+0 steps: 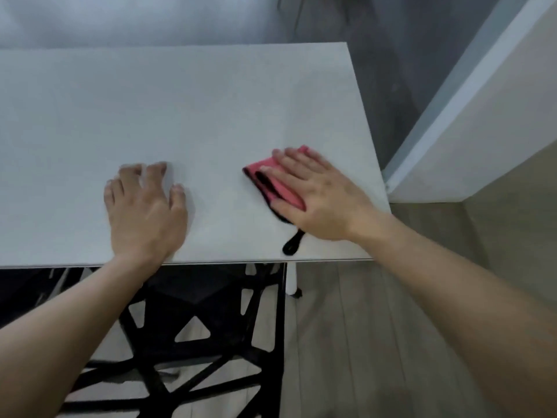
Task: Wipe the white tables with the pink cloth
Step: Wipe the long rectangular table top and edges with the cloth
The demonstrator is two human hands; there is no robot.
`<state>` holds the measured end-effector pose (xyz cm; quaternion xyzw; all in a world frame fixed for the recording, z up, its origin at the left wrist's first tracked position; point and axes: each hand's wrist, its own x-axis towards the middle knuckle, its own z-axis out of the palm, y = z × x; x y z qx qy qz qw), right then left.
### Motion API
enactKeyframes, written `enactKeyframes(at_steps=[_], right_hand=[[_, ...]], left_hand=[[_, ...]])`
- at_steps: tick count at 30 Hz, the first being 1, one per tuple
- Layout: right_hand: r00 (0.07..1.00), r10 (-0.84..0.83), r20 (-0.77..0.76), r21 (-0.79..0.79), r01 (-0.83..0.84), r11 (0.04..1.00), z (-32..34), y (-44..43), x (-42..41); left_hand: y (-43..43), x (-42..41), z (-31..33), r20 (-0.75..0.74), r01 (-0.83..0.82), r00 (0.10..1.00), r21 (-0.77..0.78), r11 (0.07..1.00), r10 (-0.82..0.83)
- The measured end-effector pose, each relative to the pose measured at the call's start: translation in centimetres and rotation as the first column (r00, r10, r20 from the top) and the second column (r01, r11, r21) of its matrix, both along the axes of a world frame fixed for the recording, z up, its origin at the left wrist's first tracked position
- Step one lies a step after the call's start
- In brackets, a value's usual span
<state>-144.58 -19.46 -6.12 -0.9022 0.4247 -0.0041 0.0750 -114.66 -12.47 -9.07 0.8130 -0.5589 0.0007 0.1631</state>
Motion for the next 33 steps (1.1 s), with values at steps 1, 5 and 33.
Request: enactKeyframes(at_steps=[1,5,33], right_hand=[[0.982,-0.19,-0.004,-0.033,0.189,0.981,-0.1,-2.0,-2.6],[0.703,-0.706,0.086,-0.081,0.711,0.699,-0.4,-2.1,2.0],[0.656,-0.743,0.128,-0.111,0.754,0.647,-0.6,1.1,18.4]], left_hand=[[0.0,-0.1,-0.1,0.002,-0.003,1.0,-0.002,1.0,0.003],[-0.2,-0.1,-0.3,0.004,-0.01,1.0,-0.007,1.0,0.01],[-7.6,9.5,3.1,-0.112,0.434,0.892,-0.065,0.899,-0.439]])
